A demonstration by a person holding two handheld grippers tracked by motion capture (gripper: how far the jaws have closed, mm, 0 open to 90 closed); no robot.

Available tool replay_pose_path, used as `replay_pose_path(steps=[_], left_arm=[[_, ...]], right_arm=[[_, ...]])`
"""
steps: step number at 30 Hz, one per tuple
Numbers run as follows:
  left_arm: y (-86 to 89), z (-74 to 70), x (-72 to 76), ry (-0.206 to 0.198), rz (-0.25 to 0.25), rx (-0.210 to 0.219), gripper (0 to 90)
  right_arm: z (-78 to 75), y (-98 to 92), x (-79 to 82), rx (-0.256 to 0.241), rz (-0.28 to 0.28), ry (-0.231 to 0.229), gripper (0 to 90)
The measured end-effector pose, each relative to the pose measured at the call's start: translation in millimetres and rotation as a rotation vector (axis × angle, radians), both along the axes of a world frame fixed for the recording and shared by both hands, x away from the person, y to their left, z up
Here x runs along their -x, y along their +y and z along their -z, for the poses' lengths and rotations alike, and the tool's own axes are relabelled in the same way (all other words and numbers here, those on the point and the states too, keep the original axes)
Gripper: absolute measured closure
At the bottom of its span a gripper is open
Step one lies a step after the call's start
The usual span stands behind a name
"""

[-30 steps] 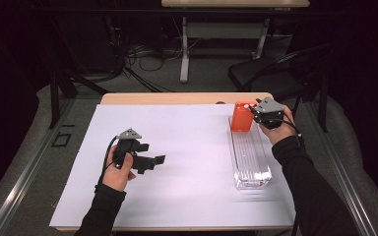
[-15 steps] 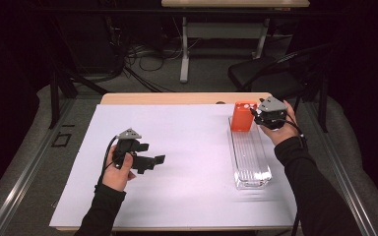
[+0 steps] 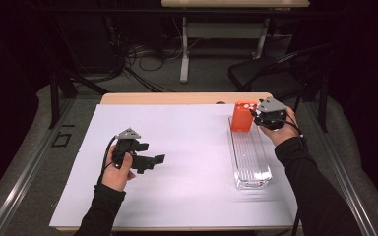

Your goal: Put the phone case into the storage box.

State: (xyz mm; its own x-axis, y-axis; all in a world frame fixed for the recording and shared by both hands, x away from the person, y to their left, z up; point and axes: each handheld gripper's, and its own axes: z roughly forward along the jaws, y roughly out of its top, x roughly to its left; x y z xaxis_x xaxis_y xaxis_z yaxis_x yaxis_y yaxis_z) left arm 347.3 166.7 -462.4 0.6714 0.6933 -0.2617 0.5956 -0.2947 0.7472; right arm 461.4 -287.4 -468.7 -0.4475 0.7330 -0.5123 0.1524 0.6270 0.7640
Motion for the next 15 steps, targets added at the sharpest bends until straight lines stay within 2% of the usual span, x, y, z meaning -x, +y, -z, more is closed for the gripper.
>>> replay_pose_path(steps=[15], left_arm=[[-0.9,0.9,-0.5,0.003,0.003,-0.005,16.6]], right_arm=[[-4.2,-2.0,9.6,-0.028,0.031,0.033,44.1]])
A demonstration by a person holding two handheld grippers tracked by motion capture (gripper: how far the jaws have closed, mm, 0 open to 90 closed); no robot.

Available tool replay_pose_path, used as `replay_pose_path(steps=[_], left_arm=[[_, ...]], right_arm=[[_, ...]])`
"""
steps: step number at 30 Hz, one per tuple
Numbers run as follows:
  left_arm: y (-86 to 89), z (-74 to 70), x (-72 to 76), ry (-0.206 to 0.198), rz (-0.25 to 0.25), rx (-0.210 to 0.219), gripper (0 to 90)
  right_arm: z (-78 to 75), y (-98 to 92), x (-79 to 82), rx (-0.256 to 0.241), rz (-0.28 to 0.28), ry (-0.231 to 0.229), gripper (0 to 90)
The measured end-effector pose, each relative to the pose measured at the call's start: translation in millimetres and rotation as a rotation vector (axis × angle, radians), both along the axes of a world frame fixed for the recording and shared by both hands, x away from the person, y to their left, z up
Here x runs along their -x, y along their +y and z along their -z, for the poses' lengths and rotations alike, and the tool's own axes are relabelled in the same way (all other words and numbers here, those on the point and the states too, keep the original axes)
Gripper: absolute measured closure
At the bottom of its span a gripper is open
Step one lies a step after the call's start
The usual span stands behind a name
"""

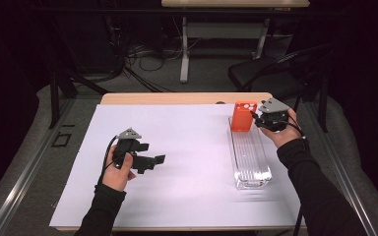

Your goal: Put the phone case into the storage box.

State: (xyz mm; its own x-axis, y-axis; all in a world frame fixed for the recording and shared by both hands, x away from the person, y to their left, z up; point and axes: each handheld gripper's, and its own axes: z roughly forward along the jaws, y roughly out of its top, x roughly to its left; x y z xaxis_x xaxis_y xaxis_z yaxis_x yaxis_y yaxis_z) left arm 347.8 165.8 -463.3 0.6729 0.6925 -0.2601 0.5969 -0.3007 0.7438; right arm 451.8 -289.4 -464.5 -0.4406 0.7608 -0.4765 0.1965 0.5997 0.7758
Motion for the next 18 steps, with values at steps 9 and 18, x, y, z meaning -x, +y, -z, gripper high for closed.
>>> replay_pose_path(steps=[9,18], left_arm=[[0.0,0.1,-0.3,0.000,-0.001,0.001,16.6],[0.3,0.2,-0.2,0.000,0.000,0.000,16.6]], right_arm=[[-2.6,-11.5,5.9,-0.092,0.057,0.070,34.2],[-4.6,-7.8,11.4,-0.134,0.068,0.124,17.3]])
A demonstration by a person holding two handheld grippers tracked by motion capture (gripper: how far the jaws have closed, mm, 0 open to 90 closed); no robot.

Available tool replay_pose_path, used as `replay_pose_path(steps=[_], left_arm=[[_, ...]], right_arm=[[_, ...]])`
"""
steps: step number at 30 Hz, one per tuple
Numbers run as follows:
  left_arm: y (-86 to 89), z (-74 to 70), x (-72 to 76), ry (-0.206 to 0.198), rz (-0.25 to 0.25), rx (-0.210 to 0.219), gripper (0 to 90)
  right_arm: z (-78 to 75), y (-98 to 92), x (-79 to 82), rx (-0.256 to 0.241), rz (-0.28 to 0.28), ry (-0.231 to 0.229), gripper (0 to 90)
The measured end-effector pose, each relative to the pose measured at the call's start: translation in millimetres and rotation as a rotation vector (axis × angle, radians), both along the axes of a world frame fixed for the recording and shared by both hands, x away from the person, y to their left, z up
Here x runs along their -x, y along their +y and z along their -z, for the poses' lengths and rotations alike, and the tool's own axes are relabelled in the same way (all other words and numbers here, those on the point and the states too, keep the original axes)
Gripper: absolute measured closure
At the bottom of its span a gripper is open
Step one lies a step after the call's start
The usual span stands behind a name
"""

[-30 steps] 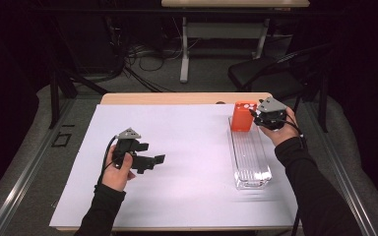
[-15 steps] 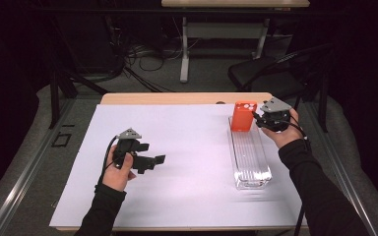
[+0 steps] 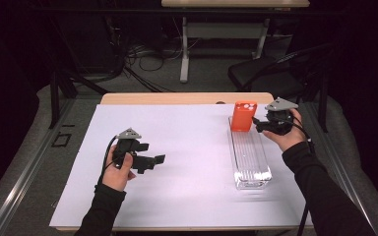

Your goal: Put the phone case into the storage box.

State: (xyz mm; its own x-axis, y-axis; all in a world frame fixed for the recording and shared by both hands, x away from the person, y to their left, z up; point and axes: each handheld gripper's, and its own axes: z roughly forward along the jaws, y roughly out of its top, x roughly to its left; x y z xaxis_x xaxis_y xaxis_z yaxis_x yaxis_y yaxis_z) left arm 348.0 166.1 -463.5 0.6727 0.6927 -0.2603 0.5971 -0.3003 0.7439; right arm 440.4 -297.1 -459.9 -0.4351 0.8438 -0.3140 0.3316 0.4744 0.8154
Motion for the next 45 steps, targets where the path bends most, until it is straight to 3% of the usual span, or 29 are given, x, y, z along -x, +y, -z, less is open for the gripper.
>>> replay_pose_path(steps=[8,20,32,40,45], left_arm=[[0.7,-0.6,0.5,-0.002,-0.004,0.005,16.6],[2.0,-2.6,1.7,-0.006,-0.005,0.006,16.6],[3.3,-3.8,2.8,-0.012,-0.009,0.013,16.6],[5.2,-5.6,3.5,-0.015,-0.013,0.017,16.6],[5.5,-5.8,3.5,-0.020,-0.008,0.014,16.6]], right_arm=[[-5.8,10.9,8.3,-0.038,0.034,0.054,14.5],[-16.6,17.8,21.1,-0.156,0.066,0.112,14.4],[-21.9,28.5,38.7,-0.194,0.016,0.154,7.5],[-25.1,42.9,53.4,-0.253,-0.042,0.173,4.7],[-25.8,56.4,64.5,-0.259,-0.086,0.190,0.0]])
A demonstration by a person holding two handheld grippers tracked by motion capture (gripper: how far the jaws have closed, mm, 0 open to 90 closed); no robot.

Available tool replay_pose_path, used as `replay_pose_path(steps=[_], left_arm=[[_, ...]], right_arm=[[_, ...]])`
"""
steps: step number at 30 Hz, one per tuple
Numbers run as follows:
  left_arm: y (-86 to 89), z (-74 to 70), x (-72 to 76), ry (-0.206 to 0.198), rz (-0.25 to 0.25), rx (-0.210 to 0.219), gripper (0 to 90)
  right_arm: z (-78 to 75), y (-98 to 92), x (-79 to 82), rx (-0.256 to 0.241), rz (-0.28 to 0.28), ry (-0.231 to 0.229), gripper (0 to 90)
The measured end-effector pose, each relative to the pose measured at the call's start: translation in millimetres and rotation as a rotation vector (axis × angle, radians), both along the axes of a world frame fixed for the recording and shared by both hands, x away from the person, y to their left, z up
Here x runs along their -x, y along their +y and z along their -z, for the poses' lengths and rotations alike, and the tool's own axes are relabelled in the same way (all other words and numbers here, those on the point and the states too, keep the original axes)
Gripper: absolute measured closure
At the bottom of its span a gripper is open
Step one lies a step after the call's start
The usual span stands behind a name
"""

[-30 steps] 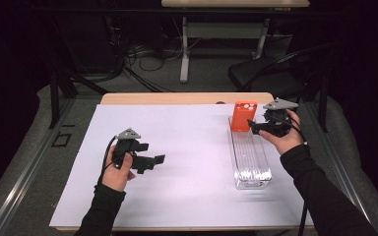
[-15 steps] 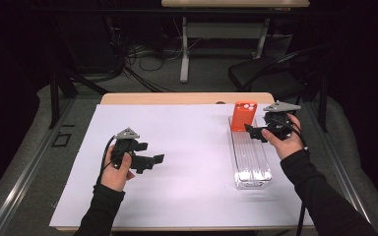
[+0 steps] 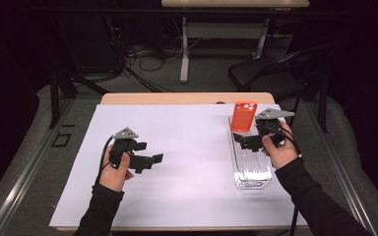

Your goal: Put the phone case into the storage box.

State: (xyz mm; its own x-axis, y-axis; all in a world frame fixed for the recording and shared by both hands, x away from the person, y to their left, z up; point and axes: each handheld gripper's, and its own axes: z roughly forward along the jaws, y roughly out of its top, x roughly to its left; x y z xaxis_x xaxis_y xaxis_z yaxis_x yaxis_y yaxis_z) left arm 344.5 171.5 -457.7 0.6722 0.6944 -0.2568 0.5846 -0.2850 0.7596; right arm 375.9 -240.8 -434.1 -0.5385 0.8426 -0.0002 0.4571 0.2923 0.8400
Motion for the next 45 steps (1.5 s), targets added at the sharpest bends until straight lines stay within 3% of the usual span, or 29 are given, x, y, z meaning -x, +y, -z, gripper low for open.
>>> replay_pose_path(steps=[5,14,29,45], left_arm=[[0.2,-0.9,0.8,-0.009,-0.001,0.007,16.6],[0.8,-2.6,2.2,-0.017,-0.002,0.009,16.6],[1.5,-3.8,3.2,-0.023,0.000,0.011,16.6],[2.4,-3.9,3.8,-0.026,-0.002,0.015,16.6]], right_arm=[[0.3,11.6,11.0,-0.004,-0.047,-0.017,0.0],[7.2,32.5,29.1,-0.034,-0.068,-0.031,0.0],[31.9,56.9,58.0,-0.013,-0.119,-0.037,0.0],[59.9,72.7,78.1,-0.063,-0.153,-0.053,0.0]])
